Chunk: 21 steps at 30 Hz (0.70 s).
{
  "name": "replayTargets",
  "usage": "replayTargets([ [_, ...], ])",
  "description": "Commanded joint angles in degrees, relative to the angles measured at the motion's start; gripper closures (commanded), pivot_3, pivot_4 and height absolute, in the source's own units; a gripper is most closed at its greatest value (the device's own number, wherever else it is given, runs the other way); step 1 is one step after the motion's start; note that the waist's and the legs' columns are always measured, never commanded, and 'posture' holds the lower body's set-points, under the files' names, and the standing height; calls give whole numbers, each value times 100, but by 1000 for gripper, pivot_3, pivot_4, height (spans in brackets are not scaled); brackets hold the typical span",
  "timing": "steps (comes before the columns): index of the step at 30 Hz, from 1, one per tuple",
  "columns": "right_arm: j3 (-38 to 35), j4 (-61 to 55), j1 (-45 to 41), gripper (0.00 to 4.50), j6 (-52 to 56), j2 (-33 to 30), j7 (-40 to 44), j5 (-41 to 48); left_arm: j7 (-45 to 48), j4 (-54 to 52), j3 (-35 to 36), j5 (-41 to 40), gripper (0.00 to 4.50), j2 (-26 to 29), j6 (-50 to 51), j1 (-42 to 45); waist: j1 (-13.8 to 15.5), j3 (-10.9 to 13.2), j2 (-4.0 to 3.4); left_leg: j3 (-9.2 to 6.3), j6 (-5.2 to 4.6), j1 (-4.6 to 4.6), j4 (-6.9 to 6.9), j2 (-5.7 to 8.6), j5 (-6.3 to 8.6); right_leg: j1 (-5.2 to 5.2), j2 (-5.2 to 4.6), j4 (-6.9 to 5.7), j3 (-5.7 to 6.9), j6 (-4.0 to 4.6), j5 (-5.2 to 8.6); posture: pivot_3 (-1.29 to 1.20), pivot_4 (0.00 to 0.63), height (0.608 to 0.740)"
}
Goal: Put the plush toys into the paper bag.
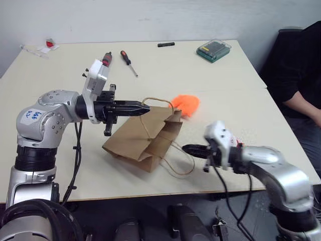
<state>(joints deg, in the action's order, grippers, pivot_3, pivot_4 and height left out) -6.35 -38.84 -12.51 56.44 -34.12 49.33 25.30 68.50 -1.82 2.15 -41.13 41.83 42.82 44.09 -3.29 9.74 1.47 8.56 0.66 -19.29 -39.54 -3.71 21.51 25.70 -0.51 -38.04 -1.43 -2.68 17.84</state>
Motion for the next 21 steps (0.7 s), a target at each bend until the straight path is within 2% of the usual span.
replayTargets([
  [1,-1175,-511,99,4470,256,-387,-17,593,88,-123,144,-72,4500,110,13,52,16,1,1,0,0,1,-1,0,0,-2,2,2,-1,-2,-1,0,150,740],
  [2,-1389,-363,6,4470,282,-558,-73,591,110,-81,130,-50,4500,113,-2,69,22,1,1,1,-1,2,-1,1,0,-4,2,4,-3,-4,-3,0,150,740],
  [5,-1433,232,-310,3919,124,-957,-248,423,150,1,99,1,4500,110,-32,105,21,1,2,2,-5,5,-1,5,0,-9,2,6,-7,-8,-5,0,150,740],
  [7,-991,845,-703,3236,-255,-1057,-386,113,158,41,91,39,4500,97,-61,115,23,1,2,2,-5,6,-1,5,-1,-10,3,7,-8,-8,-5,0,150,740],
  [11,-112,2307,-1813,1865,-880,-700,-866,-514,123,100,106,96,4500,46,-127,144,-22,3,-1,20,-8,11,3,4,-2,-4,8,7,-25,-9,-6,0,150,740],
  [16,523,4673,-3283,71,-1707,279,-1450,-1141,102,125,124,134,4500,-3,-204,159,-46,8,-8,39,-6,2,16,1,-4,20,9,4,-34,-7,-5,0,150,740],
  [21,469,6951,-4343,28,-1964,1107,-1977,-1341,69,75,132,140,4500,-28,-240,135,-101,9,-11,63,-9,-25,32,1,-7,67,4,-6,-47,-7,-4,0,150,740],
])
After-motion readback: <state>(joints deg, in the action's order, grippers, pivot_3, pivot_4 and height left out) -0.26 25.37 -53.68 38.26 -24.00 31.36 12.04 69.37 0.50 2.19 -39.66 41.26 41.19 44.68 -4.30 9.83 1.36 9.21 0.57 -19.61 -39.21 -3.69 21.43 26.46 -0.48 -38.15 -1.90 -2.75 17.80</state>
